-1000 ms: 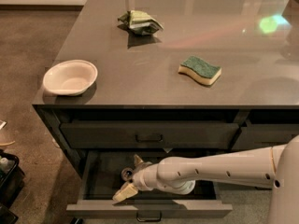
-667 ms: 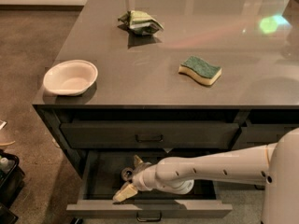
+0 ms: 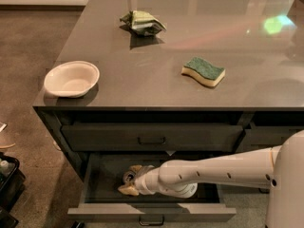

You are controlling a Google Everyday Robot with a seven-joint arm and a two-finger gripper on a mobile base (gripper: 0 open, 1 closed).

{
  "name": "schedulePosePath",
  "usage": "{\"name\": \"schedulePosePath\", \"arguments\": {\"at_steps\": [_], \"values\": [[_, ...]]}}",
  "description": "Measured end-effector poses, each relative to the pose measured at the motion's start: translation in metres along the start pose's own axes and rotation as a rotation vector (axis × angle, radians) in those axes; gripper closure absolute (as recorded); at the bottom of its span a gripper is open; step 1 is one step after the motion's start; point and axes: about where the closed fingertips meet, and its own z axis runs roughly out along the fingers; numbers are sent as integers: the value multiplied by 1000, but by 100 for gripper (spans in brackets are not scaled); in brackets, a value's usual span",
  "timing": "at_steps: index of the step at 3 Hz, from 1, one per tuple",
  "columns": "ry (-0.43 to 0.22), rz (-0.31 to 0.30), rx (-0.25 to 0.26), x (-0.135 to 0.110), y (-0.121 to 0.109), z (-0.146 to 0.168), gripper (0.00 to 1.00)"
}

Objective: Pick pepsi can from middle drawer and place on counter

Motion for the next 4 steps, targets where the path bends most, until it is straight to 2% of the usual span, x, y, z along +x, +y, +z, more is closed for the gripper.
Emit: {"name": "schedulePosePath", "arguments": {"at_steps": [2,3,4], "values": [[0,0,0,0,0,0,87],[0,0,0,0,0,0,100],[0,0,0,0,0,0,100]]}}
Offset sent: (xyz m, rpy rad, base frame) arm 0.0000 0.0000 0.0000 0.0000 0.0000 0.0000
